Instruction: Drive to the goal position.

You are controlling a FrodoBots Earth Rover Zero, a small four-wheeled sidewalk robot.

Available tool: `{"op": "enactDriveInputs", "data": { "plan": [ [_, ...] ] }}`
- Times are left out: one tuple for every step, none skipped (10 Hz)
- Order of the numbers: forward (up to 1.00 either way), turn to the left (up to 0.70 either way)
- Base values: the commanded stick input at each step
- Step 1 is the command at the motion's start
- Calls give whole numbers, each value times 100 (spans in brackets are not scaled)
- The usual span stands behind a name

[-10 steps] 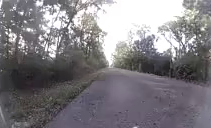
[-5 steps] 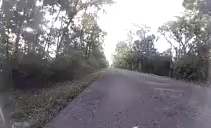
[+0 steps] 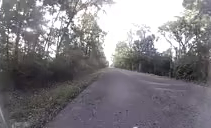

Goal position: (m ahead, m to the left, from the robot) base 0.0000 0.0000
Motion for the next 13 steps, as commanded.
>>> {"op": "enactDriveInputs", "data": {
  "plan": [
    [5, 0],
    [5, 0],
    [5, 0],
    [5, 0],
    [5, 0],
    [5, 0],
    [5, 0],
    [5, 0],
    [5, 0],
    [5, 0],
    [5, 0],
    [5, 0],
    [5, 0]
  ]
}}
